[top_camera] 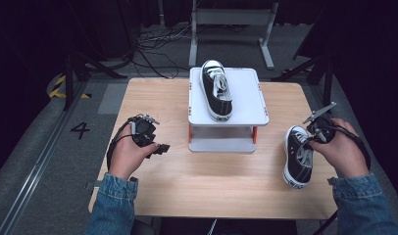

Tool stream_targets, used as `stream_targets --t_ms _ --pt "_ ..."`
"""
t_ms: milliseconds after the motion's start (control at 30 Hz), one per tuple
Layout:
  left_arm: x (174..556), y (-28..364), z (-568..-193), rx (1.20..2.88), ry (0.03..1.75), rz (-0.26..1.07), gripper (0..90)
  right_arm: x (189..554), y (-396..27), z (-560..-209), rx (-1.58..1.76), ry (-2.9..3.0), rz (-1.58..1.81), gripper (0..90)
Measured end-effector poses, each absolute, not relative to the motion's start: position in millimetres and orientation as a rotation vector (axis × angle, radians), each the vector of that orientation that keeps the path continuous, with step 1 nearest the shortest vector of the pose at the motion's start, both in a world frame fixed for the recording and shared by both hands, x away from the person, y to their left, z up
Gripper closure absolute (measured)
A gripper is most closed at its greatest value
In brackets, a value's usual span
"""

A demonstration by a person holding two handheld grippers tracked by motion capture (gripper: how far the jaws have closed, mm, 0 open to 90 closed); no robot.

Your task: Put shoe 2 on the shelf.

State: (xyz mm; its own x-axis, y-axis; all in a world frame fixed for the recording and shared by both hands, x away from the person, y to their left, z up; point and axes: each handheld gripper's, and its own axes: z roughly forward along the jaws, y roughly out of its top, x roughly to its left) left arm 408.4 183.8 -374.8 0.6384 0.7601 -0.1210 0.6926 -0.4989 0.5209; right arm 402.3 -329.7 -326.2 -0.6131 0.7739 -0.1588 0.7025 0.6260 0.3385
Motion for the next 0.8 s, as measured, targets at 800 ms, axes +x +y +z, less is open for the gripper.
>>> stream_targets --t_ms 800 --pt "385.6 211.1 -372.2 2.283 1.201 0.191 28.9 451.5 -261.0 -203.5 0.948 2.548 0.427 78.6"
